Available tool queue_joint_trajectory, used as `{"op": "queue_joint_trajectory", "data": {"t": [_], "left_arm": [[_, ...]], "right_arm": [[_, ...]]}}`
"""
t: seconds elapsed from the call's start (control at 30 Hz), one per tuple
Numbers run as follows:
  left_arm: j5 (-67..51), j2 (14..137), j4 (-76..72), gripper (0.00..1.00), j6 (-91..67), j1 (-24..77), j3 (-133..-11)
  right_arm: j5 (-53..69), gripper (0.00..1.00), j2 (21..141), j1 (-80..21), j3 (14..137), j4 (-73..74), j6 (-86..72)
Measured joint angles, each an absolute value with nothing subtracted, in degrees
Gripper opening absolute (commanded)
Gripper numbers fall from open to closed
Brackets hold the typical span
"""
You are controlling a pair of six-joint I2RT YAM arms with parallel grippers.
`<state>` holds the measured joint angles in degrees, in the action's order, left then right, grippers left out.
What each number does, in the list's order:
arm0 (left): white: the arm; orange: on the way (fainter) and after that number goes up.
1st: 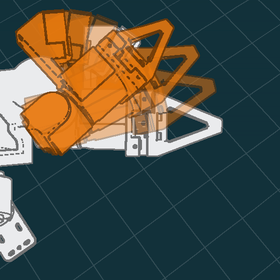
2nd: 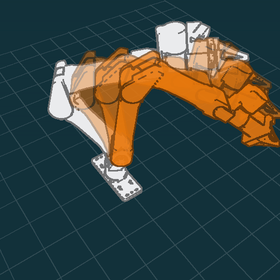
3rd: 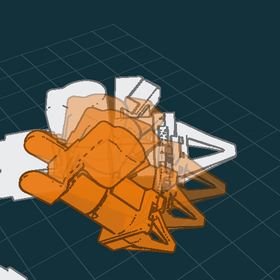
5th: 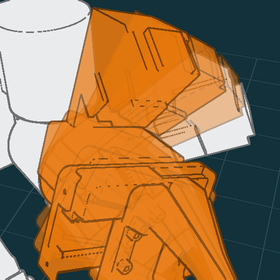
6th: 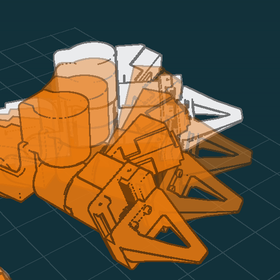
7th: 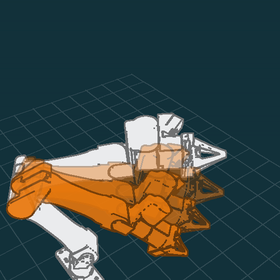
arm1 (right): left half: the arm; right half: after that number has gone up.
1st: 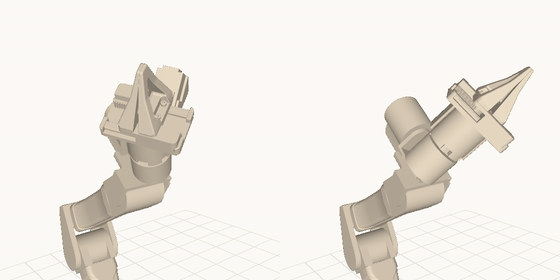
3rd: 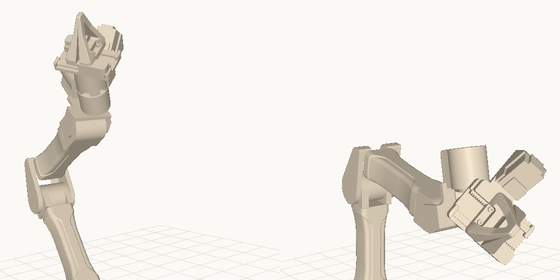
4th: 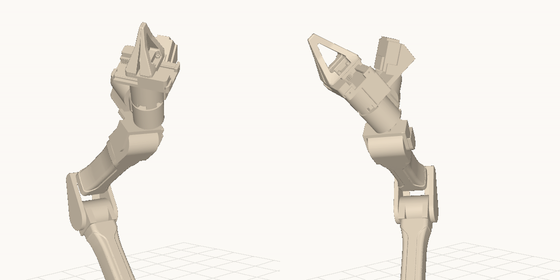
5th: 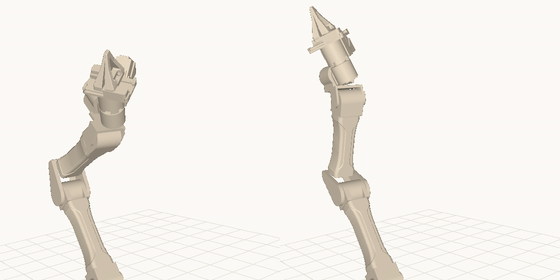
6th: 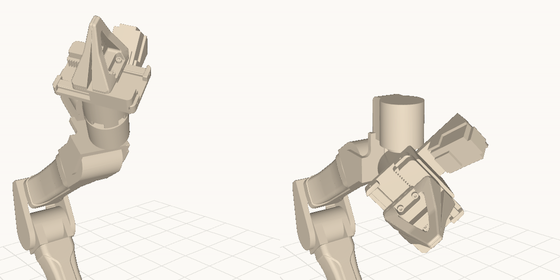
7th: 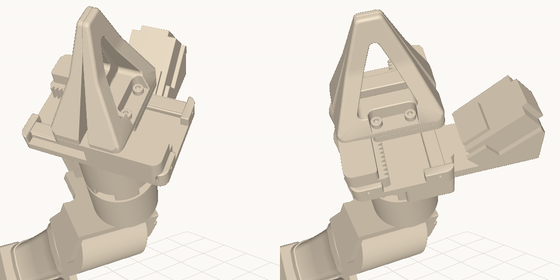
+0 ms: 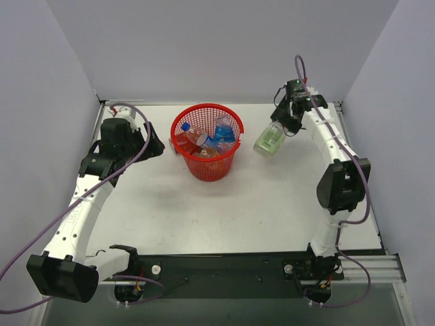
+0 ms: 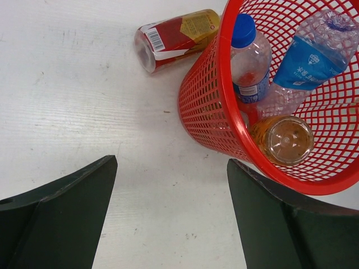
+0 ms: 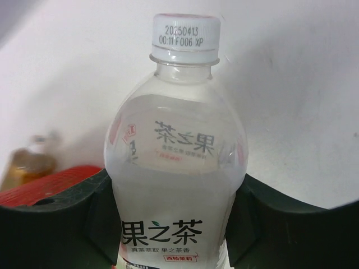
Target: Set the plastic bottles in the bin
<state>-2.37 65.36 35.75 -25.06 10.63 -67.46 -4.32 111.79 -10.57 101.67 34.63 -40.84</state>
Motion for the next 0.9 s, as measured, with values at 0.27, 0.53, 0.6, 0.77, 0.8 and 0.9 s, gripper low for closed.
{"op": "queue_joint_trajectory", "data": {"t": [0.27, 0.53, 0.6, 0.77, 0.8, 0.9], "left_arm": [[-2.52, 64.93, 35.75, 0.9, -25.28, 10.33, -67.29], [-2.98, 64.23, 35.77, 0.9, -25.41, 10.33, -67.29], [-3.03, 64.07, 35.79, 0.9, -25.43, 10.33, -67.29], [-3.01, 63.53, 35.86, 0.9, -25.34, 10.28, -67.29], [-3.01, 63.48, 35.83, 0.9, -25.32, 10.26, -67.29], [-3.01, 63.44, 35.83, 0.9, -25.28, 10.0, -67.29]], "right_arm": [[-10.37, 0.1, 95.35, -21.87, 113.78, 26.28, -31.46], [-8.8, 0.11, 96.38, -33.28, 112.77, 11.4, -16.93], [-7.84, 0.13, 99.66, -35.4, 112.16, 9.39, -12.62], [-3.55, 0.2, 108.16, -37.87, 112.09, 8.6, -5.65], [-3.05, 0.25, 109.38, -37.95, 112.09, 8.67, -4.69], [-1.34, 0.41, 111.18, -38.35, 112.09, 9.69, -1.74]]}}
